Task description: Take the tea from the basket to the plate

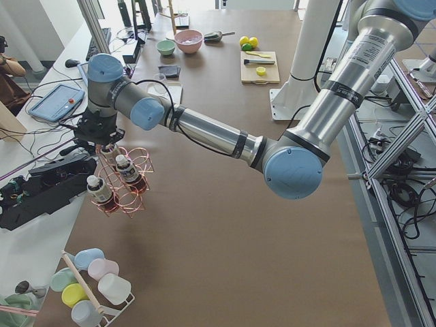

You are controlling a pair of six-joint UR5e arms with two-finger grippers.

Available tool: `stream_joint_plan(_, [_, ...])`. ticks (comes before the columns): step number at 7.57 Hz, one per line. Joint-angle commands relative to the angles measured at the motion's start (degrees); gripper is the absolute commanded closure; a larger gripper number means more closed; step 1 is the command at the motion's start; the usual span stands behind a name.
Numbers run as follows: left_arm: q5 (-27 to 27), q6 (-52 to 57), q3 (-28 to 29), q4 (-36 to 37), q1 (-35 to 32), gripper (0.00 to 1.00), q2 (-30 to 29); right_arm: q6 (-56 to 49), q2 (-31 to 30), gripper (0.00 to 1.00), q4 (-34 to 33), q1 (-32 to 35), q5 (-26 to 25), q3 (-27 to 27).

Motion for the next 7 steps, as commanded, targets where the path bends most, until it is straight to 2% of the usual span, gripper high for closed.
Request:
stream_joint_plan(1, [-1.30, -0.39, -16.55, 8.16, 0.66, 1.00, 6.89, 0.05, -0.05, 0.00, 0.00, -0.05, 0.03, 0.12])
stream_joint_plan(4, [-0.60, -8.10, -31.67, 26.14, 5.40, 1.00, 7.62, 0.05, -0.05, 0.00, 0.00, -0.05, 0.03, 0.12])
stream_joint_plan(5, [-0.60, -9.87, -33.90, 29.42, 7.41, 1.00, 7.62, 0.05, -0.05, 0.00, 0.00, 0.03, 0.03, 0.12])
stream_joint_plan(7, [-0.60, -15.83, -38.38, 31.03, 12.24, 1.00, 7.19, 0.05, 0.04, 0.00, 0.00, -0.05, 0.12, 0.30])
